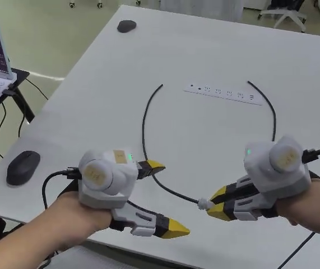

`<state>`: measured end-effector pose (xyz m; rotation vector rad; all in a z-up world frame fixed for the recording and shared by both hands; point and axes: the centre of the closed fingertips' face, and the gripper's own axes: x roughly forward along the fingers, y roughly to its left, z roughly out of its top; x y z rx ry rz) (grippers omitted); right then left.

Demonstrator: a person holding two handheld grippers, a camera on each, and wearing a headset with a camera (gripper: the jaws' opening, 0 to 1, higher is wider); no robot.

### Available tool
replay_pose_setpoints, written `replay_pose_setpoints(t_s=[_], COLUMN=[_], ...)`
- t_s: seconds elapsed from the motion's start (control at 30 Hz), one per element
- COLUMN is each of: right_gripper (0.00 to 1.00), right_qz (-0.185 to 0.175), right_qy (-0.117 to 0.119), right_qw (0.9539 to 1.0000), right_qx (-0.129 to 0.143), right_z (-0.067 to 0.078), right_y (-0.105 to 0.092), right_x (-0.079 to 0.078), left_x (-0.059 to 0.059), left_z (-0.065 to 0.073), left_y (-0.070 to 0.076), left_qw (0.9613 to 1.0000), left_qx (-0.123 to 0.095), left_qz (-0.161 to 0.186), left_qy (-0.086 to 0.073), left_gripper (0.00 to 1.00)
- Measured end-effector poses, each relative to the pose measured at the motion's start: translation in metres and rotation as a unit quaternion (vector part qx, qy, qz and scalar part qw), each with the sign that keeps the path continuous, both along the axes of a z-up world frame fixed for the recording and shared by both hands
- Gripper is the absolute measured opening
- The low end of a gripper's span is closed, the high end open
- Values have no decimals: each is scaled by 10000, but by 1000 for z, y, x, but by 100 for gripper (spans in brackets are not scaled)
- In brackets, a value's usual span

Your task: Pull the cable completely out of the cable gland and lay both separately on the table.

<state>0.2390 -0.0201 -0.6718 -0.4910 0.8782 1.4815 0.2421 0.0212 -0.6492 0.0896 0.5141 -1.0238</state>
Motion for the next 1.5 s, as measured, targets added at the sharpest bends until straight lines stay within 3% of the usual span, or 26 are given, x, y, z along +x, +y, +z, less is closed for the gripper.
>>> replay_pose_setpoints(t_s=[0.17, 0.3, 0.47, 0.63, 0.8, 0.9, 1.5], right_gripper=[7, 7, 7, 7, 7, 7, 7], right_qz=[242, 434, 483, 631, 706, 757, 959], right_qy=[-208, -376, -407, -535, -593, -617, -634], right_qw=[9995, 9984, 9980, 9965, 9956, 9951, 9932], right_qx=[12, -11, 84, 73, 150, 172, 195], right_z=[16, 28, 41, 40, 42, 42, 39], right_y=[6, 10, 14, 15, 16, 16, 10], right_x=[-4, -5, -5, -6, -8, -9, -16], left_x=[-3, -3, 2, 7, 4, 2, -7], left_z=[-2, 6, 18, 21, 22, 20, 17], left_y=[-1, -6, -12, -14, -18, -21, -32], left_qw=[9999, 9998, 9993, 9988, 9982, 9977, 9952], left_qx=[46, -133, -299, -403, -434, -456, -456], left_qz=[-90, -120, -223, -268, -410, -483, -864], left_qy=[32, 4, -76, 13, 37, 152, 86], left_gripper=[77, 74, 68, 61, 53, 47, 26])
